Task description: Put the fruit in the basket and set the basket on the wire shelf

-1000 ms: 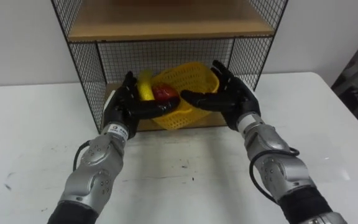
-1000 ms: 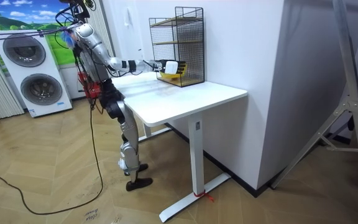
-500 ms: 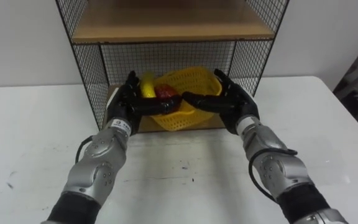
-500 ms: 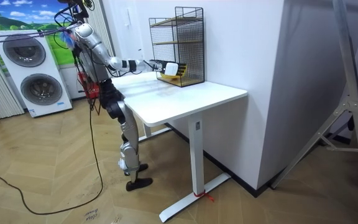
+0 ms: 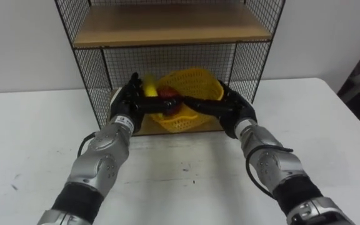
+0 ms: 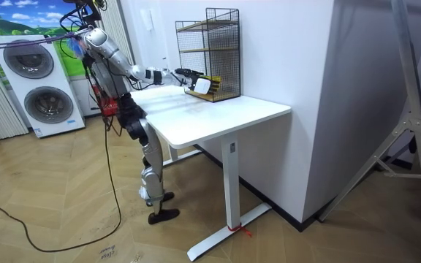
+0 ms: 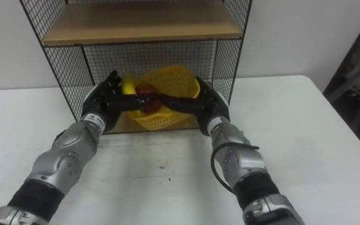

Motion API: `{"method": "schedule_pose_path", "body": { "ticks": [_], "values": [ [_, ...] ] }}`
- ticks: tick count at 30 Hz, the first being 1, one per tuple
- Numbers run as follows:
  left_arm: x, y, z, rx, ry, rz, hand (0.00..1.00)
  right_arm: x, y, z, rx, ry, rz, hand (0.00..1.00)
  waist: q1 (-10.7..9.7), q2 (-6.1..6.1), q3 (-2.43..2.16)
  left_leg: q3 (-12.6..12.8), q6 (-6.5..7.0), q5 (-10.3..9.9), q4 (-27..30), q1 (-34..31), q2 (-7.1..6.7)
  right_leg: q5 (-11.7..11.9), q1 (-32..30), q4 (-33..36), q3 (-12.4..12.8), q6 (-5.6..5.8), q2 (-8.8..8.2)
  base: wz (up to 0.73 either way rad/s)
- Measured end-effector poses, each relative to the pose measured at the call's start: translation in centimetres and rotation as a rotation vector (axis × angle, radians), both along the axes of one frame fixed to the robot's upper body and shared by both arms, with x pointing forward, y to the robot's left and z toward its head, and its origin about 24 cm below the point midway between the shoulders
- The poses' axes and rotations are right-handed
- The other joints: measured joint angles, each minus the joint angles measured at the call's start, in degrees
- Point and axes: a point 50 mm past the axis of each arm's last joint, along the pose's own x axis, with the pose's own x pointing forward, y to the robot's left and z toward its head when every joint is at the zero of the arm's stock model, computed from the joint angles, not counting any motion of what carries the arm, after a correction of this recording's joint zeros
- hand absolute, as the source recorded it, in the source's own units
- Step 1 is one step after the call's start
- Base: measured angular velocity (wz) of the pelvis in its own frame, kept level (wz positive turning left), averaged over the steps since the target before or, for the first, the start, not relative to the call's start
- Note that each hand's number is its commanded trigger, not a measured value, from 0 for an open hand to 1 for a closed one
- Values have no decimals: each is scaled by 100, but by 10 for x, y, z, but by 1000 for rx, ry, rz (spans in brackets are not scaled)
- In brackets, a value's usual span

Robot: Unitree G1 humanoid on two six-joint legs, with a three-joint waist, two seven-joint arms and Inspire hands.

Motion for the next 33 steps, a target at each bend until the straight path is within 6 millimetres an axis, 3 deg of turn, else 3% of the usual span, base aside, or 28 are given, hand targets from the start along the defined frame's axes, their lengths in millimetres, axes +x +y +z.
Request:
{"method": "schedule_pose_path", "body": {
  "ticks": [3,12,20,28,33],
  "values": [
    [-3,1,-5,2,17,4,0,-2,-1,-2,1,2,2,0,-54,77,-49,1,0,0,-2,0,-2,0,0,-1,0,1,-2,0],
    [-2,2,-2,-1,6,9,0,-2,-5,-1,-54,-17,27,0,-125,158,-104,-22,-10,9,-9,-16,-3,-2,-9,1,-58,-5,-6,0],
    [3,9,16,-16,-70,34,0,4,-21,12,-103,-80,19,0,-215,165,-116,-18,-17,33,-45,37,-2,-15,6,32,-49,-25,-9,-1],
    [2,19,17,-18,-80,63,0,0,-25,9,-115,-84,62,0,-199,117,-141,0,-50,93,-191,149,2,-29,18,47,3,-43,-6,-1],
    [5,31,29,-37,-130,107,0,-3,-30,6,-118,-81,66,0,-128,98,-153,1,-52,96,-200,165,3,-27,10,44,6,-46,-5,0]
  ]
}}
